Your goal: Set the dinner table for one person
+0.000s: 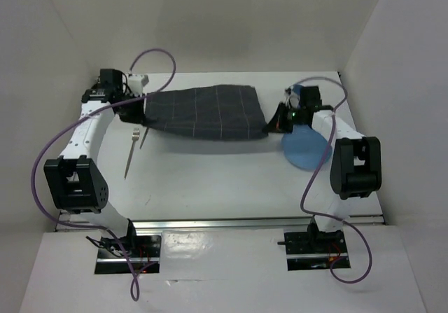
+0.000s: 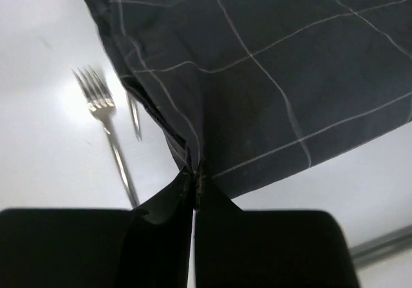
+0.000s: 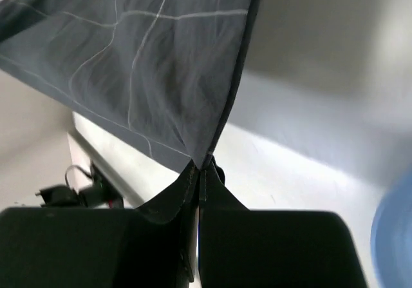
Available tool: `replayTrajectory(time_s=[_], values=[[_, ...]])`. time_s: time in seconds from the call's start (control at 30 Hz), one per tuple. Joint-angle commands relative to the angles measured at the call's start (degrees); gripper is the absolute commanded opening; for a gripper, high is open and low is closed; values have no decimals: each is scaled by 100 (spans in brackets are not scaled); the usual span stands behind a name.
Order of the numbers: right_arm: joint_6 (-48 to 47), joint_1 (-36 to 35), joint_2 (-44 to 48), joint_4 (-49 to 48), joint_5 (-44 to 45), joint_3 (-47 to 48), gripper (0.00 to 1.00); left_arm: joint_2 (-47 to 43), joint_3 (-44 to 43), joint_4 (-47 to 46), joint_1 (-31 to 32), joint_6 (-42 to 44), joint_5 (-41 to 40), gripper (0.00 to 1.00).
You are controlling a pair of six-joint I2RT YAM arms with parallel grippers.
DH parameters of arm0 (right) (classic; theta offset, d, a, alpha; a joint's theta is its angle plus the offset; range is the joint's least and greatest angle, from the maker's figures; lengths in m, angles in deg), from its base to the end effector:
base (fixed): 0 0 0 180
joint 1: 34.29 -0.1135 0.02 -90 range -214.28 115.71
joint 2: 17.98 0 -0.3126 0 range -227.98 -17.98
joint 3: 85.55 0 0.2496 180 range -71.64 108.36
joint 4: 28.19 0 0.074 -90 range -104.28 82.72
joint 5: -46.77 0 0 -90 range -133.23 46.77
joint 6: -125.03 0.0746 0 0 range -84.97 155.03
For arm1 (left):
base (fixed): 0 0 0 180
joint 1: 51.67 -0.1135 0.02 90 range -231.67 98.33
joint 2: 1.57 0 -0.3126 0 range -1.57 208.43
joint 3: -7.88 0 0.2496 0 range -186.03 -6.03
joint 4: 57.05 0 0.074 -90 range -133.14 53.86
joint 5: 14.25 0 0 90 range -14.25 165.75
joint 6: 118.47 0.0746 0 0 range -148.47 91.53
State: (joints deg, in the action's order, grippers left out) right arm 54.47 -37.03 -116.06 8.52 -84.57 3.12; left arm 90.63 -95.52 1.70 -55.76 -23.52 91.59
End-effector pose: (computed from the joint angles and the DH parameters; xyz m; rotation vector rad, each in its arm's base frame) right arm 0.3975 0.0684 0.2885 -0.0120 2.3536 1.0418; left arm 0.3757 0.0065 0.3668 0.1459 2.3705 -0.2563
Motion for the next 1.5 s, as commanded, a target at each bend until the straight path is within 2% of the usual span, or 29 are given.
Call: replayTrajectory(time_s=[0.0, 0.1, 0.27, 0.43, 0.47, 0.53, 0.57, 0.67, 0.7, 0.8, 0.93, 0.97, 1.03, 1.07, 1.23, 1.47], values=[[-11, 11, 132, 198, 204, -1187, 0, 69, 920, 297, -38, 330, -63, 0], [42, 11, 465, 364, 573, -1988, 0, 122, 1625, 674, -38, 655, -10, 0], [156, 11, 1106, 874, 1189, -2440, 0, -246, 2304, 1000, 14, 1068, -221, 10], [156, 11, 1450, 1313, 1708, -2563, 1, -518, 2541, 1421, 198, 1280, -511, 35], [96, 11, 1520, 1471, 1708, -2563, 9, -571, 2542, 1492, 199, 1280, -642, 42], [95, 11, 1591, 1612, 1577, -2563, 49, -572, 2594, 1737, 199, 1403, -800, 50], [34, 11, 1730, 1752, 1577, -2493, 71, -633, 2595, 1739, 199, 1456, -1132, 52], [33, -42, 1862, 1876, 1936, -2177, 74, -686, 2227, 1477, 251, 1395, -1635, 52], [33, -103, 1863, 1824, 2007, -2072, 74, -686, 2095, 1423, 252, 1342, -1558, 52], [33, -305, 1530, 1465, 1990, -1641, 70, -432, 1576, 1274, 655, 1237, -1048, 52], [33, -937, 617, 832, 2069, -1184, 42, 340, 1259, 870, 1314, 929, -1258, 52], [33, -1017, 424, 700, 1990, -1009, 28, 647, 1181, 790, 1437, 929, -1354, 52], [252, -1184, -104, 331, 1815, -955, 14, 886, 1127, 632, 1780, 876, -1627, 52], [366, -1185, -245, 216, 1744, -894, 2, 1078, 1127, 414, 1859, 876, -1697, 52], [693, -1290, -905, 13, 2103, -884, 0, 1598, 1127, 113, 2229, 876, -1944, 49], [745, -1290, -431, 127, 3263, -1780, 0, 1783, 1680, -300, 2501, 998, -1891, 48]])
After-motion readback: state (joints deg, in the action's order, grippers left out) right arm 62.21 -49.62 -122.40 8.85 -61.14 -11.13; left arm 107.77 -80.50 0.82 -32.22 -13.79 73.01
